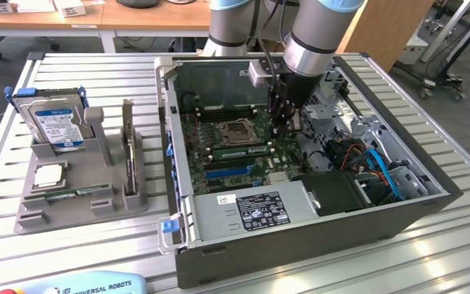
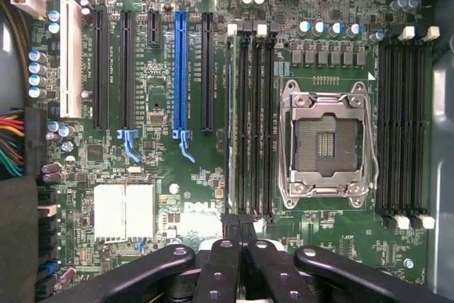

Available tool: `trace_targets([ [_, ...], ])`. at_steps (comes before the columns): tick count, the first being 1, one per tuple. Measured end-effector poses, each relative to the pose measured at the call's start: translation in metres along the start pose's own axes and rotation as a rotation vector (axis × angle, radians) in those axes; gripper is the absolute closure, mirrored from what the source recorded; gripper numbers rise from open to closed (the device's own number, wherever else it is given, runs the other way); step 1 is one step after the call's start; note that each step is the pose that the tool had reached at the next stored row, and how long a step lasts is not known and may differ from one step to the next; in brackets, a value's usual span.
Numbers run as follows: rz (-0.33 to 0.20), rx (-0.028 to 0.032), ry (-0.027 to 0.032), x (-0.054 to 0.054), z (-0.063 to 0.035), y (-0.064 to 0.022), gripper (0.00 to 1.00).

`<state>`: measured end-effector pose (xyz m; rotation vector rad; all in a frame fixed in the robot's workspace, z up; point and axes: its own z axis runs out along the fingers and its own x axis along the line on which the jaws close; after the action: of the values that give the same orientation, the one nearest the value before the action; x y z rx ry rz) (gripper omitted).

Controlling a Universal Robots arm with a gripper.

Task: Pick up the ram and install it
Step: 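Press down the ram until it locks into place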

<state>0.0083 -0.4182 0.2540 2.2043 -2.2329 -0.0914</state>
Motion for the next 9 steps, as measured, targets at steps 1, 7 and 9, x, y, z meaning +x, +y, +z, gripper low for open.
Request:
trace_targets([
  [1,0.0,0.0,0.0,0.0,0.0009,-0.0001,0.9],
  [7,0.0,0.0001,0.0,0.0002,0.0067,-0.0005,0.9],
  [9,0.0,0.0001,0.0,0.0003,0.0103,-0.0006,0.9],
])
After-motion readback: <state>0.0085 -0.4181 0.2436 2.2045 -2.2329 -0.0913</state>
